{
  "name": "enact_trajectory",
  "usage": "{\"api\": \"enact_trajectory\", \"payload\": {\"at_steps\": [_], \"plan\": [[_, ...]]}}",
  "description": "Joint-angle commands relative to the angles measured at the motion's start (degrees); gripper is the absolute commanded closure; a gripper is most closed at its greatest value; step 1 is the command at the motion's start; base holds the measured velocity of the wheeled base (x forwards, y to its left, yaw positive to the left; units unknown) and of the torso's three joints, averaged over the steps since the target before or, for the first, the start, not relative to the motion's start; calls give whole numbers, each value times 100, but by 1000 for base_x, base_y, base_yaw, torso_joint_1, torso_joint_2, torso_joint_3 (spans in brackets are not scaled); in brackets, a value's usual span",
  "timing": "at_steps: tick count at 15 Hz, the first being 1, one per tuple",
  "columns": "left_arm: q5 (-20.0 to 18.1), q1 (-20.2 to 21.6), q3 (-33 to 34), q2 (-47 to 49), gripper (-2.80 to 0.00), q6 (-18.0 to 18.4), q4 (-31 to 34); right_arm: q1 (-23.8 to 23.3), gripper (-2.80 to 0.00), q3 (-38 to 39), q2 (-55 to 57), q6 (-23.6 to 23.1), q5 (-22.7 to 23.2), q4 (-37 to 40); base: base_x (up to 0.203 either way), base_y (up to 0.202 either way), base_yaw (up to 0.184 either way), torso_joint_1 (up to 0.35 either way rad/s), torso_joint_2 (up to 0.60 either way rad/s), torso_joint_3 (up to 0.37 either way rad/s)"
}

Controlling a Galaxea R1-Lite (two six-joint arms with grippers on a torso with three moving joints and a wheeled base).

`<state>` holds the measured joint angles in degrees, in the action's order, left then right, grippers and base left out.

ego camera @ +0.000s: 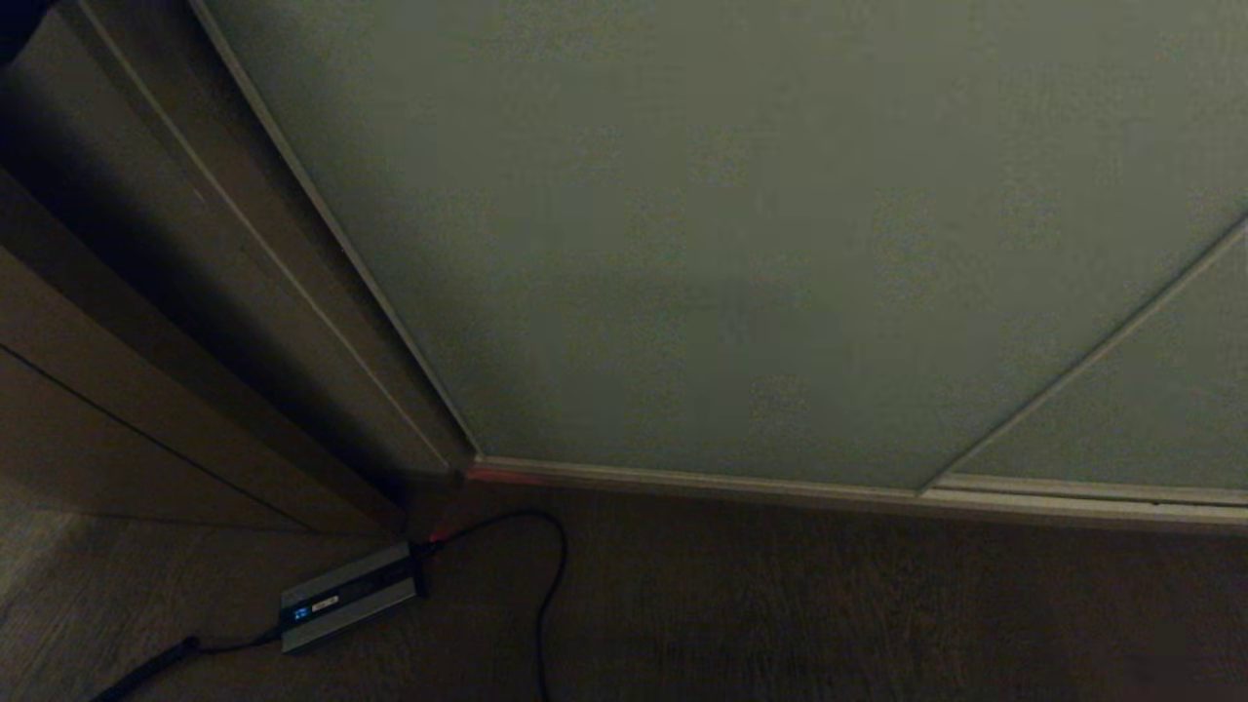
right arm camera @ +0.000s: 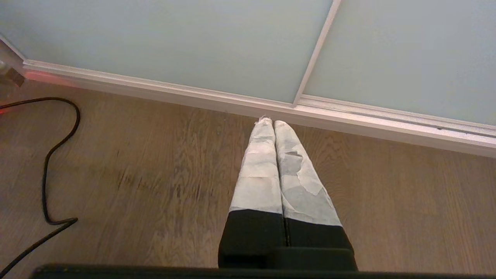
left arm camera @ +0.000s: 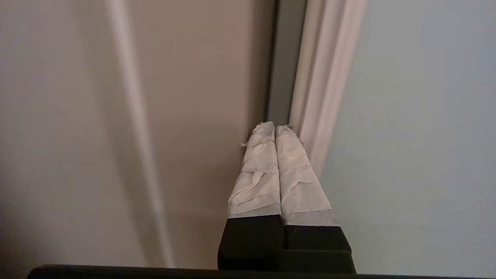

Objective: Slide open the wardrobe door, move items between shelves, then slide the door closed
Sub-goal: Open the door

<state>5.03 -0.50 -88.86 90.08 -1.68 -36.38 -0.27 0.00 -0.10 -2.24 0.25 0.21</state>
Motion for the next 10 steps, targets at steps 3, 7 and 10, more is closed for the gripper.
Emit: {"api": "enact_trajectory", "payload": {"at_steps": [3,7,10], "plan": [[6,-143,-9,-160,0,54,-48,0,0,18,10,-4,1,2,0,0,0,0,0,0],[6,-149,-7,-43,0,15,-28,0,0,18,10,-4,1,-3,0,0,0,0,0,0],[-10,-272,-17,170,0,-13,-10,0,0,18,10,-4,1,-3,0,0,0,0,0,0]]}}
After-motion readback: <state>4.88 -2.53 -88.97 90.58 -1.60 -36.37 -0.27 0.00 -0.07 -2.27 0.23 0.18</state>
